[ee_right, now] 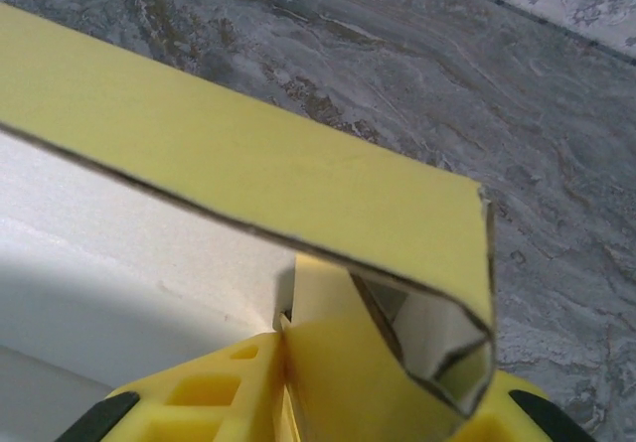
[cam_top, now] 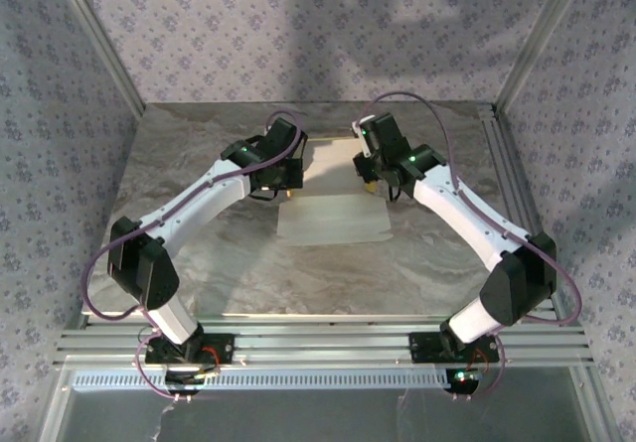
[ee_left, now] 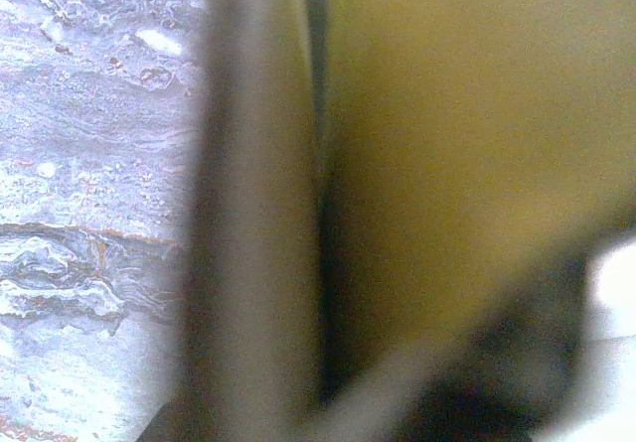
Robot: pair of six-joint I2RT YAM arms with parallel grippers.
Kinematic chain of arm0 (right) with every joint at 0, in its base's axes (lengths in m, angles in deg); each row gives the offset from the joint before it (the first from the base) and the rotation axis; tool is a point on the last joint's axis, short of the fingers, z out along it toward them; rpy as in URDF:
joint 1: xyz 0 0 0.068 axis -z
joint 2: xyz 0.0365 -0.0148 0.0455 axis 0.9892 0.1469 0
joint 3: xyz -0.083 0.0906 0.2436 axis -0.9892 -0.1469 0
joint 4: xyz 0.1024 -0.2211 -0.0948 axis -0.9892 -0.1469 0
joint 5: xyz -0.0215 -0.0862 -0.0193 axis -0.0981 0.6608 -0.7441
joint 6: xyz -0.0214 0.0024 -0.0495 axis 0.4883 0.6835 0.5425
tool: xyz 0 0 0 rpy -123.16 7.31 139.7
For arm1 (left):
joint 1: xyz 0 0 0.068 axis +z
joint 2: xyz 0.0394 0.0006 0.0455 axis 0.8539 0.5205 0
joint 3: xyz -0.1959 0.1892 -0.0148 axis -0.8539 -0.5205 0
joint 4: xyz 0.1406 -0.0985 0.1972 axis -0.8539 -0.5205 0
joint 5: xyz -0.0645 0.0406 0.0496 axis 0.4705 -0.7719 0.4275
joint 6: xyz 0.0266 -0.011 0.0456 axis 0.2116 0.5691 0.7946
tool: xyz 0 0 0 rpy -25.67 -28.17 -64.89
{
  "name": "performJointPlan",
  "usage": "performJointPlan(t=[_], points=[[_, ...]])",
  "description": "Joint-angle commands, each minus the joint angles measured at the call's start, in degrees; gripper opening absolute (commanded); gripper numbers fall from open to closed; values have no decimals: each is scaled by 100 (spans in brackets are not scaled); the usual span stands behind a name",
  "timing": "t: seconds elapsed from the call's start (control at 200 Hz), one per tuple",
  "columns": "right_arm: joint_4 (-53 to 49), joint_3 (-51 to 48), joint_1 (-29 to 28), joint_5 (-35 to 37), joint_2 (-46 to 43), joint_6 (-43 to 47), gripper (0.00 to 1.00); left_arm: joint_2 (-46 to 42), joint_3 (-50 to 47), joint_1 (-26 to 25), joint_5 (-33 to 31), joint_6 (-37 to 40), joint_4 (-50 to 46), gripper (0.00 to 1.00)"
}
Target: Fold the paper box
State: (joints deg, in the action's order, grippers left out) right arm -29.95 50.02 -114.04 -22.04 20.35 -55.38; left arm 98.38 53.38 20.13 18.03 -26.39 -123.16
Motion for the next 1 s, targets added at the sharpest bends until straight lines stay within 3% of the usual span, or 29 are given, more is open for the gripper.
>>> performJointPlan(t=[0.0, 0.14, 0.235, 0.335, 0.49, 0.845, 0.969, 0.994], points=[[-116, -180, -13, -200, -107, -88, 27, -199, 15, 110, 130, -196, 365, 0], [-32, -318, 13, -344, -104, -164, 27, -173, -27, 145, 185, -225, 439, 0], [7, -353, 5, -305, -86, -196, 14, -133, -4, 144, 239, -240, 450, 0], [-66, -269, -16, -31, -8, -216, 9, -125, 6, 144, 256, -234, 447, 0], [-239, -144, -96, 735, 145, -275, 0, -129, -12, 148, 235, -232, 445, 0], [-583, 350, -614, 2780, 880, 154, 0, -50, 23, 137, 272, -244, 390, 0], [-564, 327, -458, 1777, 794, -94, 0, -46, -28, 148, 235, -249, 390, 0], [-526, 292, -388, 1435, 720, -147, 5, -57, -45, 147, 216, -250, 399, 0]])
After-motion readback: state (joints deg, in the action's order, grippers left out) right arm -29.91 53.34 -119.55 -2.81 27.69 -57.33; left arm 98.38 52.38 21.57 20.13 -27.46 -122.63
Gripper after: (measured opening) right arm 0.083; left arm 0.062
